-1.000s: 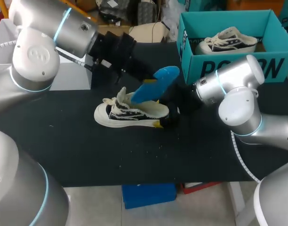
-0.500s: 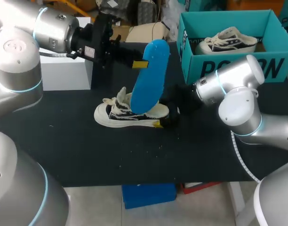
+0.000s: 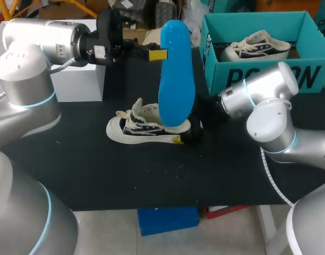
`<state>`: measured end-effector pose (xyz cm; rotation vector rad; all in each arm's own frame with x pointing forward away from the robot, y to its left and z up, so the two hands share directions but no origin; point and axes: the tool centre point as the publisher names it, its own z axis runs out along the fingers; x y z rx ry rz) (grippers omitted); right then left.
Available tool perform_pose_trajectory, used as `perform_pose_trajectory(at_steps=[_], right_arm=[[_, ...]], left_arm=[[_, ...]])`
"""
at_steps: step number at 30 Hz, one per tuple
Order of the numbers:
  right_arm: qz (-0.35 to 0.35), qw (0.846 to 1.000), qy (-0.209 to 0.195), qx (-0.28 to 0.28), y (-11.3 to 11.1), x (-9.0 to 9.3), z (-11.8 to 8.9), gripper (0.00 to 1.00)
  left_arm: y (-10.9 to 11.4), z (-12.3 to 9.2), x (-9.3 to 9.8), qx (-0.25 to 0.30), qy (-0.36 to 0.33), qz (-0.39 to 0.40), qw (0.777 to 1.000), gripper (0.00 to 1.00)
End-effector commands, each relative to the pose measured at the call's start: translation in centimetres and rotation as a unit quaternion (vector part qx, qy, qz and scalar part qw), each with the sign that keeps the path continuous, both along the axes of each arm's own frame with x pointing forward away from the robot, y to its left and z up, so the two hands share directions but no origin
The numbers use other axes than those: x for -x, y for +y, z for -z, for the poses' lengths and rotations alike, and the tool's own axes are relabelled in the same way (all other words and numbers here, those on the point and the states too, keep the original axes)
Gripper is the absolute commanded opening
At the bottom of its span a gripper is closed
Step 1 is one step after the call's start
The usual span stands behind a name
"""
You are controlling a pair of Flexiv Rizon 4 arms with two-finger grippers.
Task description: Take the shoe out of the shoebox, open the shoe tongue, remove and reinsert the insole, then place the shoe into the shoebox
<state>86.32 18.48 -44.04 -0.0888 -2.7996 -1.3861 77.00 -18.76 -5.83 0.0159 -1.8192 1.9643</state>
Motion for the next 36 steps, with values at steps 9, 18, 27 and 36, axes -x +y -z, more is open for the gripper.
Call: perform_pose_trajectory(at_steps=[9,18,27,36], right_arm=[[0.0,1.0,0.0,0.001,0.1,-0.1,0.3,0.0],[0.0,1.0,0.0,0.001,0.1,-0.1,0.3,0.0],[0.0,1.0,0.0,0.001,0.1,-0.1,0.3,0.0],[0.0,1.0,0.0,0.001,0.1,-0.1,0.3,0.0]], left_arm=[[-0.2,0.2,0.0,0.003,0.0,-0.002,1.0,0.0],[-0.7,-2.0,0.6,0.012,0.053,0.016,0.998,0.0],[-0.6,-4.9,1.6,-0.019,0.043,0.022,0.999,0.0],[-0.5,-7.7,2.4,-0.029,0.018,0.005,0.999,0.0]])
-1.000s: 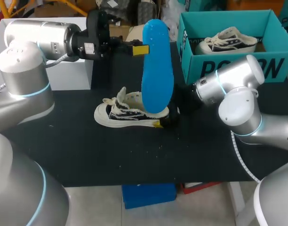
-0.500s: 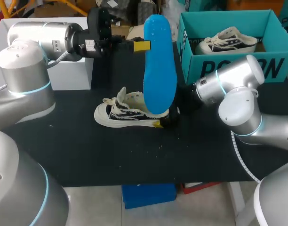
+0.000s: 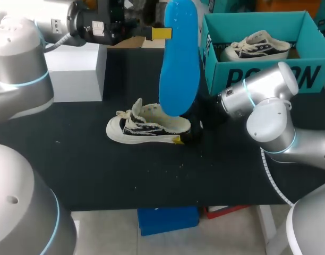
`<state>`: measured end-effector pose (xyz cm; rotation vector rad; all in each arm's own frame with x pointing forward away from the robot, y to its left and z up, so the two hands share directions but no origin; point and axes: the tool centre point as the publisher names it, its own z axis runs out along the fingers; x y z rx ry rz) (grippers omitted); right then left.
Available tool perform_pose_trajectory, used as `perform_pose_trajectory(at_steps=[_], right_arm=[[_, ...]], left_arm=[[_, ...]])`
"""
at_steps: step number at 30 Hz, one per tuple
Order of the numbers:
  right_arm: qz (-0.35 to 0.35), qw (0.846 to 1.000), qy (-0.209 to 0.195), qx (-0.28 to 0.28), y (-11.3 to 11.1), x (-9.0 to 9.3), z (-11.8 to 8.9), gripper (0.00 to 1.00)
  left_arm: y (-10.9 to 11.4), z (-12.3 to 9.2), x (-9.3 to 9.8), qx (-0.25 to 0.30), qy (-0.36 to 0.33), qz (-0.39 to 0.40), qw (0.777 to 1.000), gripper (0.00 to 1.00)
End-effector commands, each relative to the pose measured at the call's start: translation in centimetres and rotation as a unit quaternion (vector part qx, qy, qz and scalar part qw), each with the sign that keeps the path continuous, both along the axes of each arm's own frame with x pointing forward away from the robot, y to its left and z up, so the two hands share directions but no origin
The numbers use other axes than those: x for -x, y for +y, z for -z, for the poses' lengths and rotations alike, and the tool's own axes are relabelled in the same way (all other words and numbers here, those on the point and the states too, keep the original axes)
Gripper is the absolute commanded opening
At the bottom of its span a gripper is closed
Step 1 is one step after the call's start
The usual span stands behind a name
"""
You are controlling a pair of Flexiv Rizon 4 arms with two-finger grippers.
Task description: Take the shoe out of the shoebox, open the shoe tongue, remove and reinsert the insole, then place the shoe into the shoebox
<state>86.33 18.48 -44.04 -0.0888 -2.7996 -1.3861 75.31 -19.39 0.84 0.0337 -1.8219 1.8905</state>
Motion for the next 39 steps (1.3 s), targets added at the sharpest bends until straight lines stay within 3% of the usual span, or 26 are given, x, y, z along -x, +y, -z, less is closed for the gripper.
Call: perform_pose_trajectory(at_steps=[1,8,19,21,22,23,24,30,39], right_arm=[[0.0,1.0,0.0,0.001,0.1,-0.1,0.3,0.0],[0.0,1.0,0.0,0.001,0.1,-0.1,0.3,0.0],[0.0,1.0,0.0,0.001,0.1,-0.1,0.3,0.0],[-0.014,1.0,-0.001,0.008,-0.2,0.0,0.0,0.2],[-0.022,1.0,-0.002,0.017,-0.4,0.0,-0.2,0.4],[-0.028,0.999,-0.004,0.026,-0.6,-0.1,-0.5,0.94],[-0.032,0.999,-0.007,0.034,-0.9,-0.1,-0.7,1.0],[-0.06,0.994,-0.002,0.092,-2.7,-0.4,-2.2,1.0],[-0.062,0.971,0.03,0.227,-3.7,0.0,-3.1,1.0]], left_arm=[[0.2,-1.3,0.8,-0.01,-0.004,-0.014,1.0,0.0],[0.7,-2.9,0.6,-0.011,-0.022,-0.027,0.999,0.0],[0.9,-2.9,0.5,-0.006,-0.025,-0.035,0.999,0.0],[0.9,-2.9,0.5,-0.006,-0.025,-0.035,0.999,0.0],[0.9,-2.9,0.5,-0.006,-0.025,-0.035,0.999,0.0],[0.9,-2.9,0.5,-0.006,-0.025,-0.035,0.999,0.0],[0.9,-2.9,0.5,-0.006,-0.025,-0.035,0.999,0.0],[0.9,-2.9,0.5,-0.006,-0.025,-0.035,0.999,0.0],[0.9,-2.9,0.5,-0.006,-0.025,-0.035,0.999,0.0]])
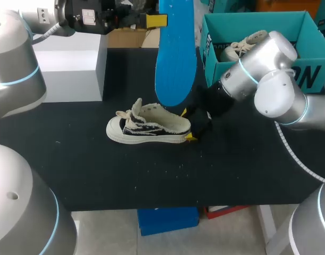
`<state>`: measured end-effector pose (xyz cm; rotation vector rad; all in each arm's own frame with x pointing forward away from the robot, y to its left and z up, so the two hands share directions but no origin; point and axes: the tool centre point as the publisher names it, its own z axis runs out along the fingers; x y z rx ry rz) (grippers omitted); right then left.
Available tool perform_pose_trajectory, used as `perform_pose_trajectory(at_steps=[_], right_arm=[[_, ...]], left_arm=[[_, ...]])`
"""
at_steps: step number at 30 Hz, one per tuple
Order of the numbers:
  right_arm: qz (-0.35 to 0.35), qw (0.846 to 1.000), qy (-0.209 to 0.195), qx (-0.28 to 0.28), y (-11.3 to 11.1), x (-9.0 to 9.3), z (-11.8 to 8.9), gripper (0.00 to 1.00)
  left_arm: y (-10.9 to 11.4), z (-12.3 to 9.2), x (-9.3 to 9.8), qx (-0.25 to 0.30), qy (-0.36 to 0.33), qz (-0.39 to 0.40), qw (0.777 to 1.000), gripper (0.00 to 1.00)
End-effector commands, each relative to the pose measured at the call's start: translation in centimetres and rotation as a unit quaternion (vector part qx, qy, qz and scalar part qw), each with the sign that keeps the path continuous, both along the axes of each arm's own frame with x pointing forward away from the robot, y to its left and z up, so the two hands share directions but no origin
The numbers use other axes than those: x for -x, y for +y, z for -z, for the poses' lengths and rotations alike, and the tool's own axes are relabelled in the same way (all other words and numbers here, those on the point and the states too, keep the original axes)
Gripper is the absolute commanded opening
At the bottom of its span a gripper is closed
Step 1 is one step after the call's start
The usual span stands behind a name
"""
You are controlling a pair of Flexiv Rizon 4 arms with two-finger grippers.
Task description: Take the shoe out of the shoebox, open the shoe tongue, remove and reinsert the insole, then place the shoe into the shoebox
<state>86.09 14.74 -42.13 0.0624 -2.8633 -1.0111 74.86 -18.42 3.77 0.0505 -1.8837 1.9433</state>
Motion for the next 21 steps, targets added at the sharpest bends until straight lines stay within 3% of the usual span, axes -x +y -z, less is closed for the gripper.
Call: perform_pose_trajectory(at_steps=[1,9,21], right_arm=[[0.009,0.992,-0.003,0.124,0.0,-0.2,-1.3,1.0],[0.039,0.983,-0.018,0.18,-0.2,0.4,-1.7,1.0],[0.021,0.974,-0.021,0.225,0.1,0.1,-2.6,1.0]], left_arm=[[-0.1,0.0,0.1,-0.001,0.0,-0.002,1.0,0.0],[-0.1,0.0,0.1,-0.001,0.0,-0.002,1.0,0.0],[-0.1,0.0,0.1,-0.001,0.0,-0.002,1.0,0.0]])
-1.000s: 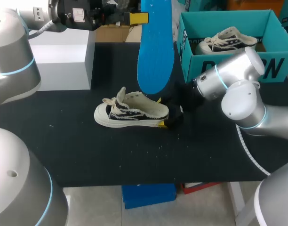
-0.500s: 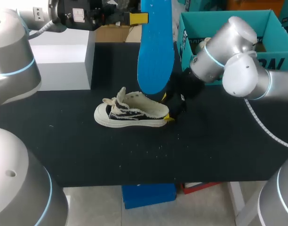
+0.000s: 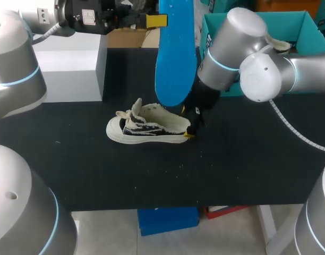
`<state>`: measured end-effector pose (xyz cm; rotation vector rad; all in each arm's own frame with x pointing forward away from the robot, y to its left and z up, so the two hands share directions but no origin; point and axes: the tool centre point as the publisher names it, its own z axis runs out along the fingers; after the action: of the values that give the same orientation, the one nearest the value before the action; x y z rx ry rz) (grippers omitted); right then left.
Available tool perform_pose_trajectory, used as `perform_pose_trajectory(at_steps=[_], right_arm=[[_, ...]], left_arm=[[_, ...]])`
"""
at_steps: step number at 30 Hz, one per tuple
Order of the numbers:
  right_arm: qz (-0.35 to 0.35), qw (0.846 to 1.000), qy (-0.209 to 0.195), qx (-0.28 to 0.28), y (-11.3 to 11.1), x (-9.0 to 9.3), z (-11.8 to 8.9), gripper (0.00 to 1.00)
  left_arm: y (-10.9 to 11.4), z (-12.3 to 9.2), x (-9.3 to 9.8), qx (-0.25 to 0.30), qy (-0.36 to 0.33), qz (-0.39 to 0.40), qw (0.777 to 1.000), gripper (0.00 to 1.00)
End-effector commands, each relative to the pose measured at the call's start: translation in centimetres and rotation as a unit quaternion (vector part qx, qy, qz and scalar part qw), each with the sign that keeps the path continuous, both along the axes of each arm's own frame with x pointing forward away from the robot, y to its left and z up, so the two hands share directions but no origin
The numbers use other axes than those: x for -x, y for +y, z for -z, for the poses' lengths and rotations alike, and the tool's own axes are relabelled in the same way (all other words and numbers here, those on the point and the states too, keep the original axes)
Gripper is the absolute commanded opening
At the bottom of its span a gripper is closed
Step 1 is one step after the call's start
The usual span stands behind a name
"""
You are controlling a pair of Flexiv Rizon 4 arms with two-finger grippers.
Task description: Take the shoe out of the shoebox, open the shoe tongue, remove and reinsert the insole, then place the shoe into the shoebox
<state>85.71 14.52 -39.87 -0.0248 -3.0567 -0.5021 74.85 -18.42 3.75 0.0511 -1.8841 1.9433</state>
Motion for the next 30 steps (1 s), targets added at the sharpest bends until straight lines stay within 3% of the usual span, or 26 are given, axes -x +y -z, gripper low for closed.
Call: perform_pose_trajectory(at_steps=[1,17,30], right_arm=[[-0.007,0.998,0.008,0.057,0.3,-0.3,-0.3,1.0],[-0.034,0.989,-0.003,0.146,1.2,-1.1,-1.0,1.0],[-0.041,0.982,-0.017,0.182,2.0,-1.2,-1.0,1.0]], left_arm=[[-0.1,0.0,0.1,-0.001,0.0,-0.002,1.0,0.0],[-0.1,0.0,0.1,-0.001,0.0,-0.002,1.0,0.0],[-0.1,0.0,0.1,-0.001,0.0,-0.002,1.0,0.0]])
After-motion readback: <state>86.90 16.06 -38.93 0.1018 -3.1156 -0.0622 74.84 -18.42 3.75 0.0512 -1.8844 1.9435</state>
